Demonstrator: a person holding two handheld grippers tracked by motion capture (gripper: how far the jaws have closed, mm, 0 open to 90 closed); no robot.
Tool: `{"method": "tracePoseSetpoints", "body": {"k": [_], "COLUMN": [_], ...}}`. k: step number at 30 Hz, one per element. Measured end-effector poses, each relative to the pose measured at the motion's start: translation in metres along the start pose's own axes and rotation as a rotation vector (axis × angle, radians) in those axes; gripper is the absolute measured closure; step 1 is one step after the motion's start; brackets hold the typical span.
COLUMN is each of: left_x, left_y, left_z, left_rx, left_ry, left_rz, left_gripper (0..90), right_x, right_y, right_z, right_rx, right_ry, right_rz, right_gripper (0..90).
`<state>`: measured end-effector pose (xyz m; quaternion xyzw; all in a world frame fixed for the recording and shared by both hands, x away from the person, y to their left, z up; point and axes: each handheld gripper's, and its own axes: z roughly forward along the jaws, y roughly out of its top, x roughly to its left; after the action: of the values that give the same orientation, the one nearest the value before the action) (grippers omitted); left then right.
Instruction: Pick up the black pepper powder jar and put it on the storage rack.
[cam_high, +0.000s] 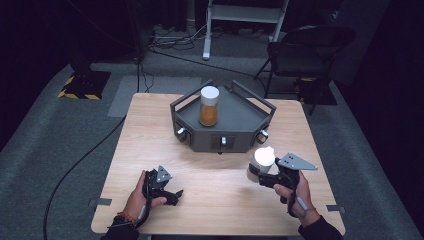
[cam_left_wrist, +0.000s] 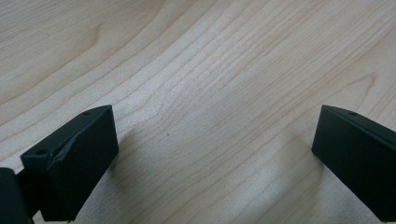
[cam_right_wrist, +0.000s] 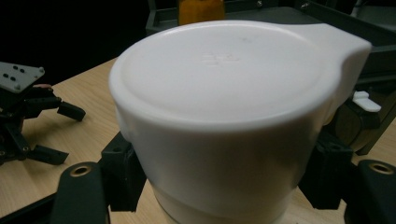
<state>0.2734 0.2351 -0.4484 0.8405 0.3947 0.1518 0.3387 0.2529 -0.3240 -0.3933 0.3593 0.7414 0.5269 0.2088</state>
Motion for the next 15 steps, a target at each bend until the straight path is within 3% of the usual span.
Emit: {"method": "tracePoseSetpoints", "body": {"k": [15], "left_x": [0.0], "left_y": [0.0], "left_z": [0.0], "left_rx": [-0.001], "left_ry": [0.0], "left_rz": [0.002], "left_gripper": [0.4], "right_x": [-0.001], "right_y": [0.03], "right_z": [0.005], "right_rx": [-0.023], "right_ry": [-0.051], "right_rz": [0.009], "right_gripper": [28.9]}}
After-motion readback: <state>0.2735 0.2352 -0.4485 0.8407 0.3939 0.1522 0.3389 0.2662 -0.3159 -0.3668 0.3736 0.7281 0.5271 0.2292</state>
